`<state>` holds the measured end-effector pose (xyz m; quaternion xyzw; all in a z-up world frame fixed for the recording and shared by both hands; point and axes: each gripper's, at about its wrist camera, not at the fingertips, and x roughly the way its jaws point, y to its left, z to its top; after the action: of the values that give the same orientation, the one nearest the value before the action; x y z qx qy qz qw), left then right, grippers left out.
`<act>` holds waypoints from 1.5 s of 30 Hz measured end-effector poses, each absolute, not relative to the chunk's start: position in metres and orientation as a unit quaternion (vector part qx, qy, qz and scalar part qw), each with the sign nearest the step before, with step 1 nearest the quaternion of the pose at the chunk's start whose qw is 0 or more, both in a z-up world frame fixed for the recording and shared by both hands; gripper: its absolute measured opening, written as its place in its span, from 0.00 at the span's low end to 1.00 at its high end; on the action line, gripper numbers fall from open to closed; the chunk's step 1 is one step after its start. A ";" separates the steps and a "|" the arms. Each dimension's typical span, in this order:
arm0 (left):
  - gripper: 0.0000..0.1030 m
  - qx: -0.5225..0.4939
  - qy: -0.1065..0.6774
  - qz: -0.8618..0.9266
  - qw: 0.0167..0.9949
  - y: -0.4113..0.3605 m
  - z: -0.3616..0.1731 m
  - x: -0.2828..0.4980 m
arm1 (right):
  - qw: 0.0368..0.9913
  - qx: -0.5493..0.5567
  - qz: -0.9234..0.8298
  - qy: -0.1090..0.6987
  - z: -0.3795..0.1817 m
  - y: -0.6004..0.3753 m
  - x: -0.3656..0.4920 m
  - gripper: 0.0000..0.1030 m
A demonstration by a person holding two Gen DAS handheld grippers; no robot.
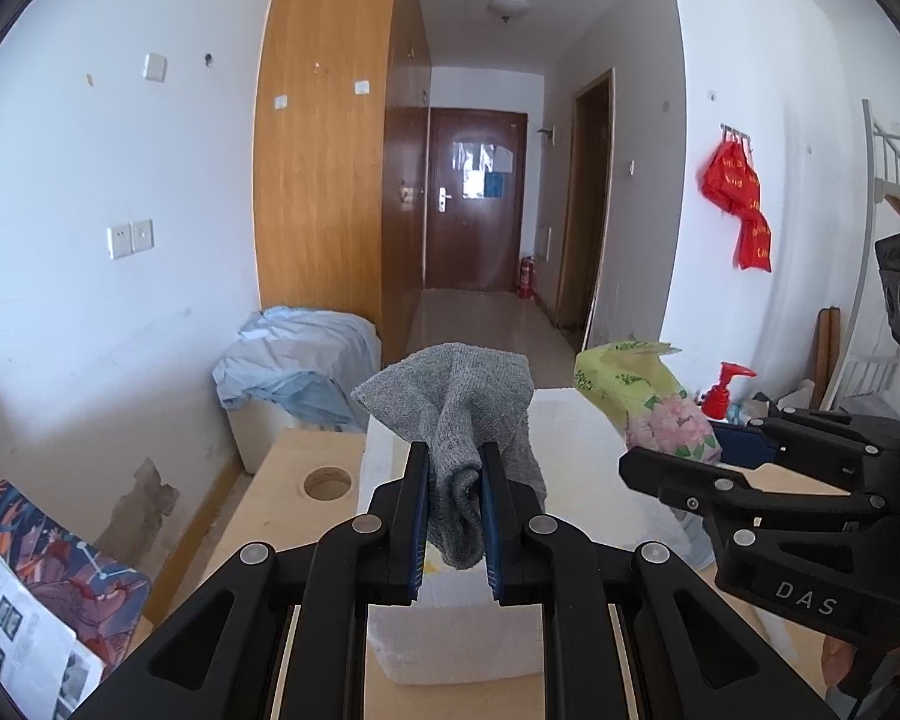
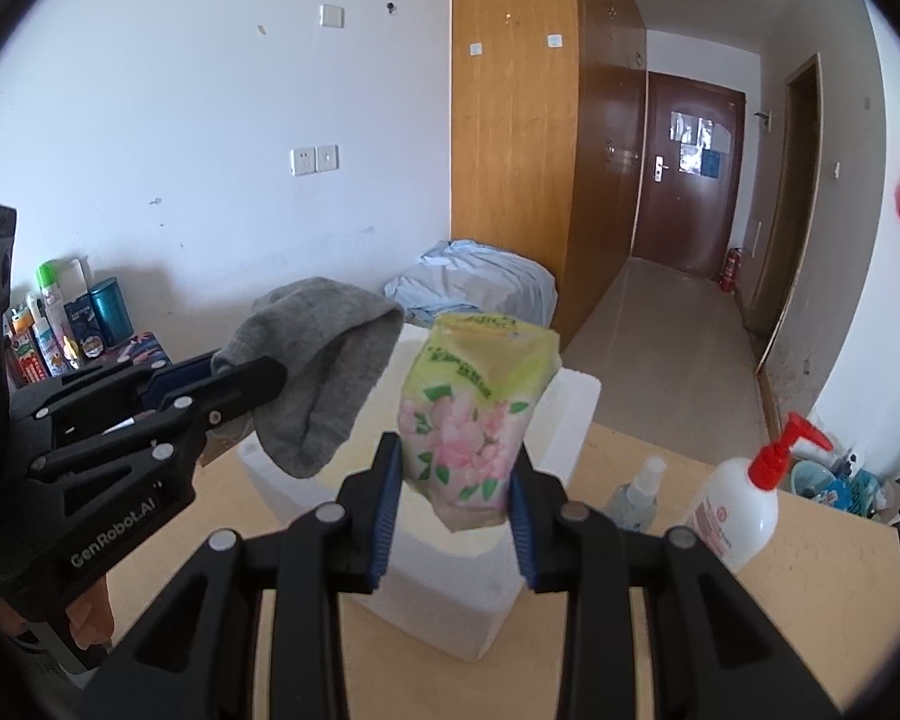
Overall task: Organize soft objects
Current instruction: 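Lift and carry the sock and tissue pack with both tools over the foam box, then open the left tool to drop the sock into the box while the right tool releases the tissue pack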
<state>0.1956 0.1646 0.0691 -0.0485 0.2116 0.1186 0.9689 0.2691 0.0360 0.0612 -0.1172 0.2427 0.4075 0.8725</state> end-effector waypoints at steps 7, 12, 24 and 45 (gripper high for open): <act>0.16 -0.047 0.231 0.108 0.966 0.171 0.059 0.224 | 0.873 -0.122 0.402 0.249 0.056 0.042 0.289 0.36; 0.16 -0.047 0.241 0.100 0.964 0.173 0.053 0.238 | 0.872 -0.119 0.400 0.255 0.051 0.042 0.298 0.36; 0.16 -0.044 0.258 0.088 0.961 0.178 0.047 0.254 | 0.870 -0.113 0.404 0.260 0.051 0.043 0.302 0.36; 0.78 -0.057 0.214 0.138 0.965 0.199 0.061 0.222 | 0.865 -0.119 0.410 0.264 0.047 0.055 0.306 0.36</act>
<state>0.2224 0.1991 0.0613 -0.0568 0.2138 0.1376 0.9655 0.3056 0.0552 0.0466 -0.1195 0.2637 0.4103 0.8647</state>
